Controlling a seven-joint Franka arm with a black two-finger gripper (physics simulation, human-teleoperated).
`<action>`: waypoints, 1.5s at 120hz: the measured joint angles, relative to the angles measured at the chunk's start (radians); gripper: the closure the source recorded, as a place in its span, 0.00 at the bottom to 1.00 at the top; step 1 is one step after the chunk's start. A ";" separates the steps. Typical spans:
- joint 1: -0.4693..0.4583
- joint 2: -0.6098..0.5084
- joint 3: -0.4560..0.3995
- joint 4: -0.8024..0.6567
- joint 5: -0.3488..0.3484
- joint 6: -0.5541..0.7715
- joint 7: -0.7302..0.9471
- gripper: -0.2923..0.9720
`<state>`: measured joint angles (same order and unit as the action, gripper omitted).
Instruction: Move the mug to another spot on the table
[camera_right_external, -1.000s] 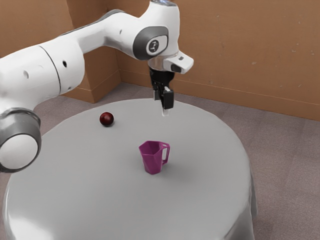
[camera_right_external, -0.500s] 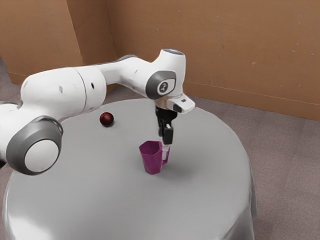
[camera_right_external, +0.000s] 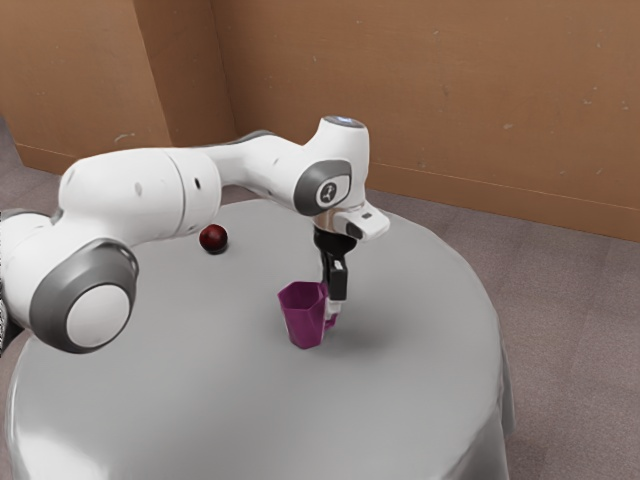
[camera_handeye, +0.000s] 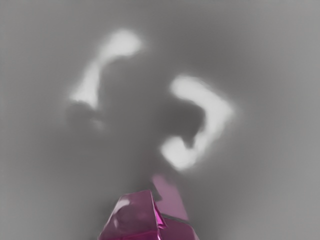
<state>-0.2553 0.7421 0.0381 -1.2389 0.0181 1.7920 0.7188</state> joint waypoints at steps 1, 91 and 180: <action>0.000 0.001 0.000 0.002 0.000 0.001 0.001 0.23; 0.005 0.082 0.017 0.055 -0.001 0.017 0.011 0.50; -0.043 0.056 0.035 0.097 0.151 -0.079 -0.023 0.80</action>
<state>-0.2987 0.7983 0.0729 -1.1414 0.1687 1.7125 0.6960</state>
